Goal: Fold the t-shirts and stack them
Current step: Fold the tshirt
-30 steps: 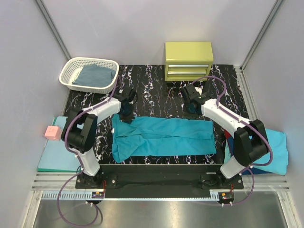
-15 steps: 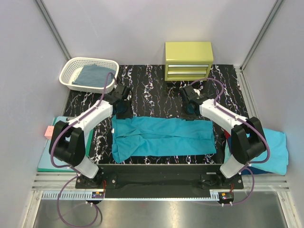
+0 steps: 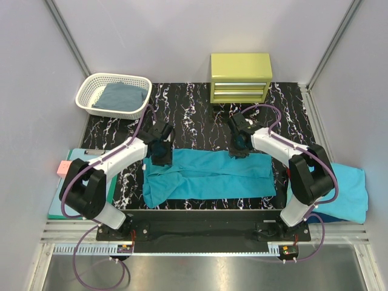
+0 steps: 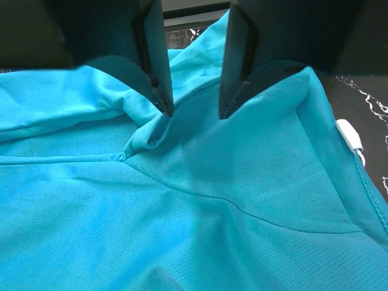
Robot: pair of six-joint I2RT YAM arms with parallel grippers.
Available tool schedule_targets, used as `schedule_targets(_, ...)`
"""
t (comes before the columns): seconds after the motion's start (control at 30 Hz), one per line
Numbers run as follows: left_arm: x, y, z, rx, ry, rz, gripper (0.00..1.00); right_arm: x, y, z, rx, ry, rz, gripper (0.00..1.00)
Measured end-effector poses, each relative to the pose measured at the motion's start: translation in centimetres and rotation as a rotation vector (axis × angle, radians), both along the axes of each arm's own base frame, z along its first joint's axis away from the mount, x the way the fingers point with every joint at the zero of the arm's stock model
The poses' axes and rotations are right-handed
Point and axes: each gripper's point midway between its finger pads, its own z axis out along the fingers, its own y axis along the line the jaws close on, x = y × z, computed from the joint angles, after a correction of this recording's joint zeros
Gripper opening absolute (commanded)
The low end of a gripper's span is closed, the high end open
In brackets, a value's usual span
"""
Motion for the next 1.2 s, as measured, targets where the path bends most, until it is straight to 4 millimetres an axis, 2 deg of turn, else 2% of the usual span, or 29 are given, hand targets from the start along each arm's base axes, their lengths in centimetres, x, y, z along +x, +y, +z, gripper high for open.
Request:
schedule_targets(0.1,0.0,0.0,0.0,-0.002,-0.001,0.003,0.23,0.0,0.0,0.0,0.001,-0.001,0.000,0.30)
schedule_targets(0.33,-0.5,0.3,-0.8,0.007,0.014,0.002,0.17,-0.4,-0.1,-0.4,-0.004,0.012,-0.005,0.30)
schedule_targets(0.4,-0.8,0.4,-1.1,0.012,0.023,0.002,0.24,-0.7,-0.2,-0.7,-0.008,0.020,-0.006,0.30)
schedule_targets(0.47,-0.9,0.5,-1.2,0.013,0.027,0.001,0.39,-0.8,-0.3,-0.8,-0.011,0.025,-0.007,0.30)
schedule_targets(0.57,-1.0,0.5,-1.2,0.011,0.029,0.001,0.44,-0.9,-0.4,-0.9,-0.011,0.028,-0.009,0.30)
schedule_targets(0.77,-0.8,0.3,-0.3,-0.010,0.001,-0.001,0.45,-1.1,-0.4,-1.1,-0.012,0.032,-0.013,0.30)
schedule_targets(0.93,-0.9,-0.6,0.9,-0.068,-0.024,-0.021,0.42,-1.4,-0.6,-1.4,-0.018,0.042,-0.014,0.30)
schedule_targets(1.1,-1.5,-1.5,0.9,-0.095,-0.009,-0.052,0.41,-1.8,-0.9,-1.6,-0.022,0.047,-0.017,0.30)
schedule_targets(1.2,-2.1,-1.6,0.1,-0.091,0.005,-0.063,0.41,-1.9,-0.9,-1.6,-0.022,0.046,-0.018,0.30)
